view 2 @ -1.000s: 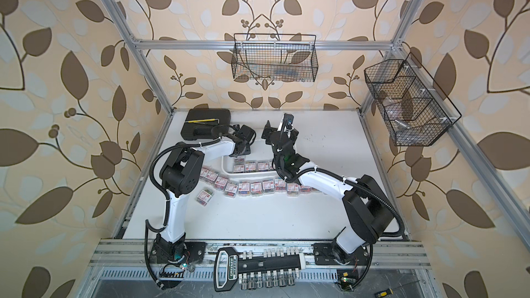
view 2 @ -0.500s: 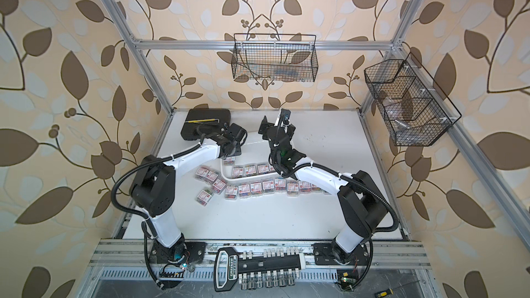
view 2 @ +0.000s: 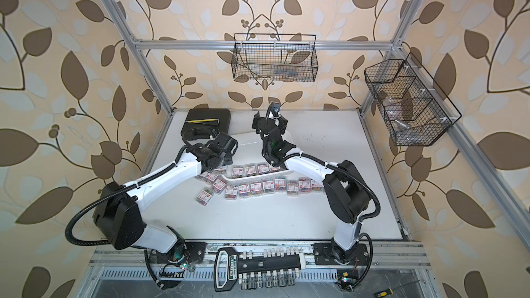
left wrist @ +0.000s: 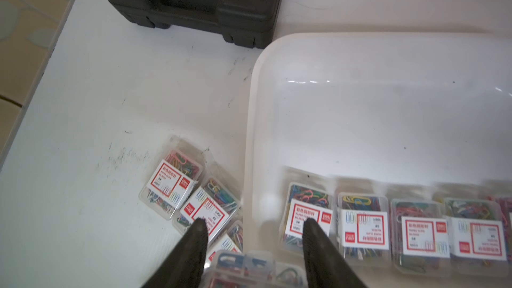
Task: Take the paper clips out of the storage box
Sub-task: Place the boxed paper clips at the center of the board.
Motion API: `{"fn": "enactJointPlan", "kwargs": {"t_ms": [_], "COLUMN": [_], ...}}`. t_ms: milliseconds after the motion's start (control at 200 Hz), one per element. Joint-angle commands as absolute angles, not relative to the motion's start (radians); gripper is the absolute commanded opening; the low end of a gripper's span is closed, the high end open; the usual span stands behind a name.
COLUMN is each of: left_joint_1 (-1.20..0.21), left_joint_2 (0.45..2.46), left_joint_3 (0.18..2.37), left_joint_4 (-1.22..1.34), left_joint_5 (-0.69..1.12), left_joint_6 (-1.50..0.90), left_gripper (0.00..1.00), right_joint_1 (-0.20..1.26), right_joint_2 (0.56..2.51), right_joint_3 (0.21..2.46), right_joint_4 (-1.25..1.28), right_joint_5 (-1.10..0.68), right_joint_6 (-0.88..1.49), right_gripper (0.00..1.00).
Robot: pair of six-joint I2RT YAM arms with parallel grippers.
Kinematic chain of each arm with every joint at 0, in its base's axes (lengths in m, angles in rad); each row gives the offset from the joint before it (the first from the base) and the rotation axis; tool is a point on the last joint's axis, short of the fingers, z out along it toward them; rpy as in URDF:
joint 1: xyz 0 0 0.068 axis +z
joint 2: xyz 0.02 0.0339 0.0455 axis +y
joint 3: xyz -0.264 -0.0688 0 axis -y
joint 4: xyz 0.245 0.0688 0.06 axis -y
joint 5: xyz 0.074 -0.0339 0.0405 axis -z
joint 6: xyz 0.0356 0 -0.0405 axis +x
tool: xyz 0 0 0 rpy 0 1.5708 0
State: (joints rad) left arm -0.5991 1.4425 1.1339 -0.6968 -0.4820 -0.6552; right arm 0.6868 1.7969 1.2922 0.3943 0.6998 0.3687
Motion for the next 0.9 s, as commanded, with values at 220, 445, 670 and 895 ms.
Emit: {"fn": "enactJointPlan", "kwargs": {"t_ms": [220, 445, 670, 895], "left_joint_1": [-0.682, -0.767, -0.813, -0.813], "left_joint_2": [1.321, 1.255, 1.266, 1.305], "left_joint_3": [1.013, 0.878, 0.748, 0.703], "left_joint_4": [-0.856, -0.819, -0.701, -0.623], "left_joint_5": [-0.489, -0.497, -0.49, -0.485], "left_joint_6": [-0.805, -0.856, -0.896, -0.896], "left_gripper": [0.33, 0.34, 0.32, 0.33], "right_joint_1": [0.693, 0.678, 0.689, 0.682], "right_joint_2": [1.719, 1.857, 1.847, 1.873], "right_joint_3": [1.211, 1.422, 1.409, 1.454], "right_joint_4": [0.492, 0.381, 0.417, 0.375], "right_joint_5": [0.704, 0.707, 0.711, 0.723], "right_joint_6": [0.321, 0.279, 0.267, 0.267], "right_gripper": [0.94, 0.94, 0.94, 0.95]}}
